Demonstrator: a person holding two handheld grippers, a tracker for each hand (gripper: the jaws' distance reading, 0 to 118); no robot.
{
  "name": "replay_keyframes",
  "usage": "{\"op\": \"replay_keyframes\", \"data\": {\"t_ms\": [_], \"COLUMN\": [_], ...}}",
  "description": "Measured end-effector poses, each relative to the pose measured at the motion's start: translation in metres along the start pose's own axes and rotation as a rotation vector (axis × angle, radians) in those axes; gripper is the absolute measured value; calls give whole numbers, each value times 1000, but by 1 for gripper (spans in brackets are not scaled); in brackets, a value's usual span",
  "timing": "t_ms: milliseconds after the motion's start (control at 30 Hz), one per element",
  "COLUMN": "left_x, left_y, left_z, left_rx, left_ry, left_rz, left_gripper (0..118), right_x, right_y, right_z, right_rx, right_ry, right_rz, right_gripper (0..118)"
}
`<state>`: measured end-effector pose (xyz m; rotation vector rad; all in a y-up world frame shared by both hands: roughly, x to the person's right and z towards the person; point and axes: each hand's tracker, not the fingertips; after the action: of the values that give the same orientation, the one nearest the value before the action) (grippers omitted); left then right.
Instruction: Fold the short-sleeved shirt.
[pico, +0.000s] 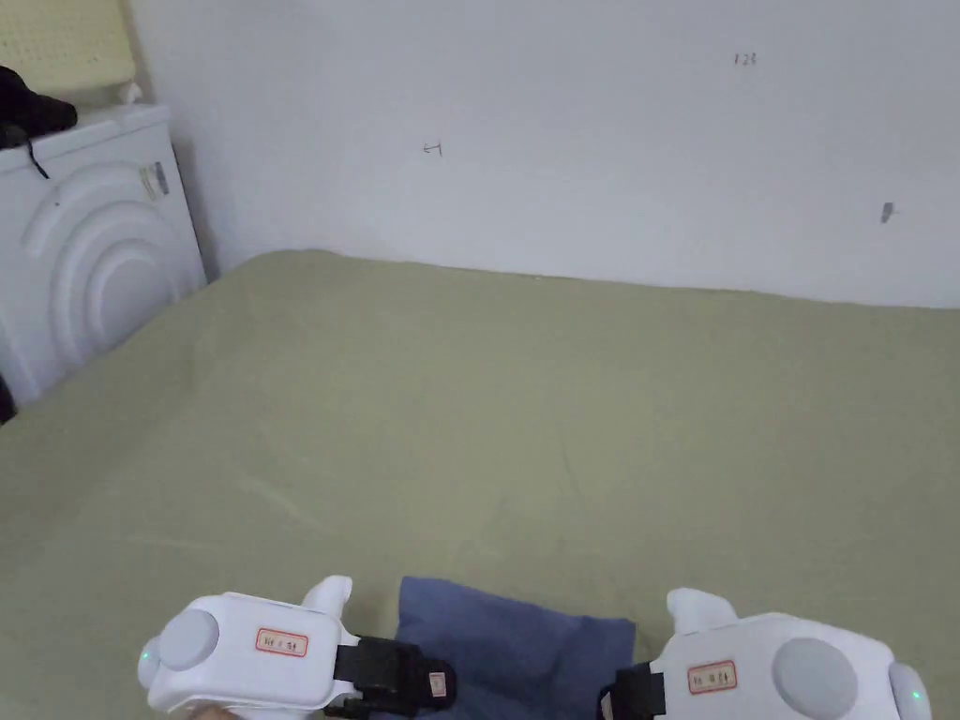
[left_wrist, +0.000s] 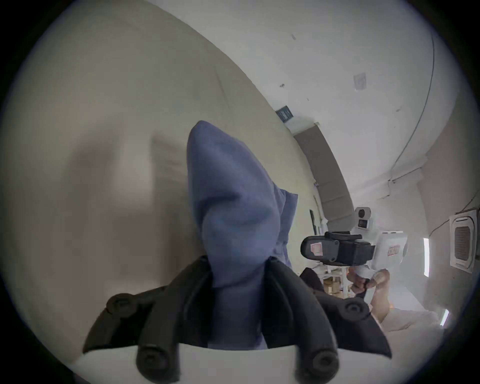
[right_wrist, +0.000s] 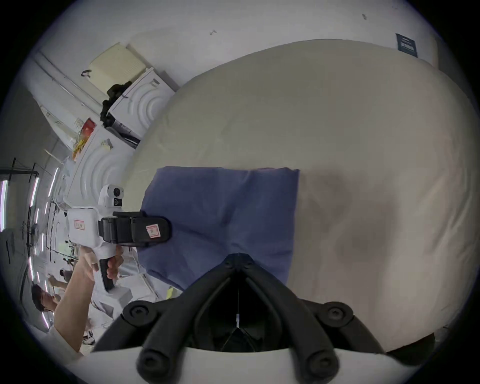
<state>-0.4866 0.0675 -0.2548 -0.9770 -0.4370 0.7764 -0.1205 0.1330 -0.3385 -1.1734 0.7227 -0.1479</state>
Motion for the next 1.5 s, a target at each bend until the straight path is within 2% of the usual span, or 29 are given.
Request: {"op": "replay_keyframes", "data": {"t_ms": [200, 400, 533, 600, 800, 833, 900, 933, 967, 1000, 1033, 1133, 1167, 1200, 1267, 1333, 1400, 1433, 1500], "left_x": [-57, -117, -139, -151, -176, -170, -168, -163, -157, -145, -133, -91, -68, -51, -18, 15, 44, 53, 80], "left_y": [22, 45, 56, 61, 77, 81, 86, 88, 92, 94, 92, 90, 84, 81, 76, 66, 57, 53, 38], "left_z": [99, 189, 232, 244, 244, 244, 254, 263, 275, 286, 298, 313, 306, 299, 273, 230, 174, 145, 89], "left_rx": [27, 53, 44, 48, 21, 8, 35, 60, 77, 83, 151, 265, 281, 299, 301, 305, 314, 351, 388], "left_ry": [126, 258, 352, 391, 415, 498, 591, 624, 679, 733, 770, 917, 942, 942, 912, 894, 902, 963, 912], "left_rz": [26, 42, 74, 83, 76, 24, -1, 14, 46, 77, 58, 2, -14, -16, -73, -117, -115, -119, -126], "left_gripper": [25, 25, 25, 25, 27, 37, 94, 112, 112, 104, 89, 19, 9, 9, 1, 0, 0, 0, 0], "right_x": [-104, -210, -268, -287, -310, -310, -305, -302, -298, -293, -287, -261, -251, -238, -210, -175, -137, -117, -79], "right_y": [30, 47, 46, 44, 49, 51, 55, 57, 58, 58, 57, 53, 52, 51, 48, 45, 40, 37, 30], "right_z": [-69, -143, -181, -195, -222, -223, -220, -217, -214, -210, -204, -184, -176, -166, -143, -117, -88, -73, -43], "right_rx": [-10, 11, -7, -19, -46, -43, -43, -43, -41, -39, -35, -17, -14, -5, 38, 80, 110, 133, 185], "right_ry": [69, 115, 148, 172, 169, 170, 175, 171, 157, 138, 113, 97, 82, 72, 15, -19, -102, -107, -157], "right_rz": [33, 21, 16, -23, -35, -36, -44, -40, -31, -18, -8, -15, -19, -16, 2, 14, -36, -42, -41], "right_gripper": [0, 0, 0, 0, 0, 0, 0, 0, 0, 0, 0, 0, 0, 0, 0, 0, 0, 0, 0]}}
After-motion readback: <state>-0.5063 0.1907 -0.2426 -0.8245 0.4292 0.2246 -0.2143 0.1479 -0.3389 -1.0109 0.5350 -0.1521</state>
